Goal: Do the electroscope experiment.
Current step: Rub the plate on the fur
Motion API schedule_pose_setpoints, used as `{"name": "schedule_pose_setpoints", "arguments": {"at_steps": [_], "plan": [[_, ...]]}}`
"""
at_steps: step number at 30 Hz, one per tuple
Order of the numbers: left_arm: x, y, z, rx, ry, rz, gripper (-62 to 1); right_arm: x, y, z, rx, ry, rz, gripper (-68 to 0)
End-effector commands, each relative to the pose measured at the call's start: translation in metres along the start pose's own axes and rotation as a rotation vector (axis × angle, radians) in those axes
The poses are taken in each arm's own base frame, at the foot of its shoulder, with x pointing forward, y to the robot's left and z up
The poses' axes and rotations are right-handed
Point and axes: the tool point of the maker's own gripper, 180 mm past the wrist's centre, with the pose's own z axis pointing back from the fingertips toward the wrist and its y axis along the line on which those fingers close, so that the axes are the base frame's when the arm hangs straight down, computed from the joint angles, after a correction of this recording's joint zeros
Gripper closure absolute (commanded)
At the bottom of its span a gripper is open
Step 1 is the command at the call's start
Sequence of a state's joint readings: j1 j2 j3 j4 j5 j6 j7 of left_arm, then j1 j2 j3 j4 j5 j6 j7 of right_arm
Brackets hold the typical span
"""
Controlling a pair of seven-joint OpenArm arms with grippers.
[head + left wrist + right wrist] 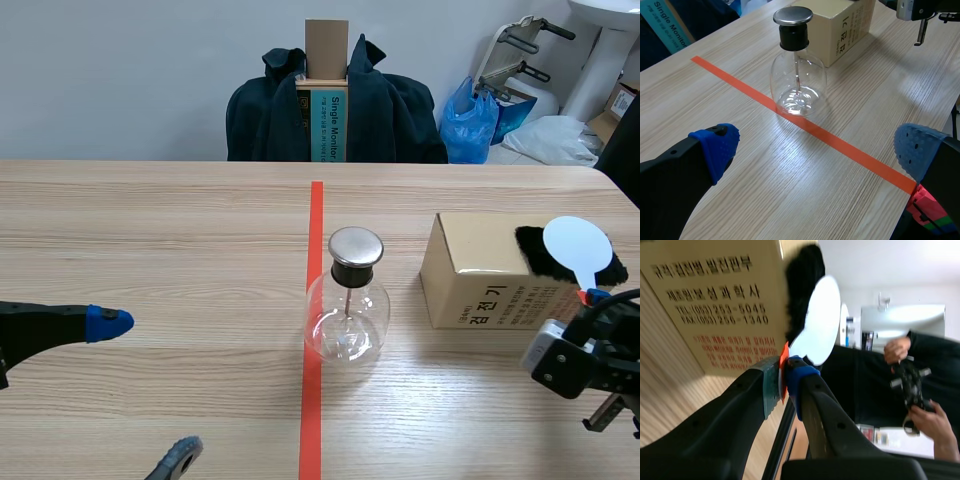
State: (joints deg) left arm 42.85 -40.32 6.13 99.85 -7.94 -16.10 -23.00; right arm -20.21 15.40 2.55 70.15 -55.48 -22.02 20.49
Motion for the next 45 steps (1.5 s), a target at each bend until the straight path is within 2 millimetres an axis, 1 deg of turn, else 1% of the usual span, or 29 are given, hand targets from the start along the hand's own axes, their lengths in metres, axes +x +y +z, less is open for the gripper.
{"name": "schedule_pose_setpoints", "arguments": {"at_steps": [1,2,3,6,7,8,9,12,14,19,28,33,35,37,40,45], "plan": [[0.006,0.001,-0.001,0.007,-0.03,0.007,-62.3,0.014,-0.005,-0.001,-0.002,-0.098,0.01,-0.8],[0.006,0.001,-0.001,0.007,-0.03,0.007,-62.3,0.02,-0.005,0.0,-0.004,-0.131,0.01,-0.8],[0.006,0.001,-0.001,0.007,-0.03,0.007,-62.3,0.02,-0.005,0.0,-0.006,-0.129,0.008,-0.8],[0.006,0.001,-0.001,0.007,-0.03,0.007,-62.3,-0.006,-0.005,-0.001,-0.005,0.015,0.008,-0.8],[0.006,0.001,-0.001,0.007,-0.029,0.007,-62.3,-0.011,-0.005,-0.001,-0.005,0.04,0.009,-0.8],[0.006,0.001,-0.001,0.006,-0.027,0.004,-62.3,-0.011,-0.005,-0.001,-0.003,0.041,0.008,-0.8],[0.006,0.001,-0.001,0.006,-0.025,0.004,-62.3,-0.007,-0.005,-0.001,-0.003,0.018,0.008,-0.8],[0.006,0.001,-0.001,0.006,-0.025,0.004,-62.3,0.017,-0.004,0.0,-0.001,-0.108,0.006,-0.8],[0.006,0.001,-0.001,0.006,-0.025,0.004,-62.3,0.02,-0.004,0.0,-0.001,-0.123,0.005,-0.8],[0.005,0.001,-0.001,0.006,-0.025,0.004,-62.3,0.006,-0.004,-0.001,-0.002,-0.049,0.005,-0.8],[0.005,0.001,-0.001,0.006,-0.025,0.004,-62.3,0.005,-0.004,-0.001,-0.001,-0.044,0.007,-0.8],[0.005,0.001,-0.001,0.006,-0.024,0.004,-62.3,-0.005,-0.01,0.0,-0.011,-0.027,0.027,-0.8],[0.005,0.001,-0.001,0.006,-0.024,0.004,-62.3,-0.013,-0.02,0.0,-0.034,-0.007,0.034,-0.8],[0.005,0.001,-0.001,0.006,-0.024,0.004,-62.3,-0.019,-0.033,-0.001,-0.067,0.006,0.044,-0.8],[0.005,0.001,-0.001,0.006,-0.021,0.004,-62.3,-0.023,-0.06,-0.002,-0.135,0.018,0.066,-0.8],[0.005,0.001,-0.001,0.006,-0.021,0.004,-62.3,-0.021,-0.115,0.0,-0.271,0.015,0.112,-0.8]]}}
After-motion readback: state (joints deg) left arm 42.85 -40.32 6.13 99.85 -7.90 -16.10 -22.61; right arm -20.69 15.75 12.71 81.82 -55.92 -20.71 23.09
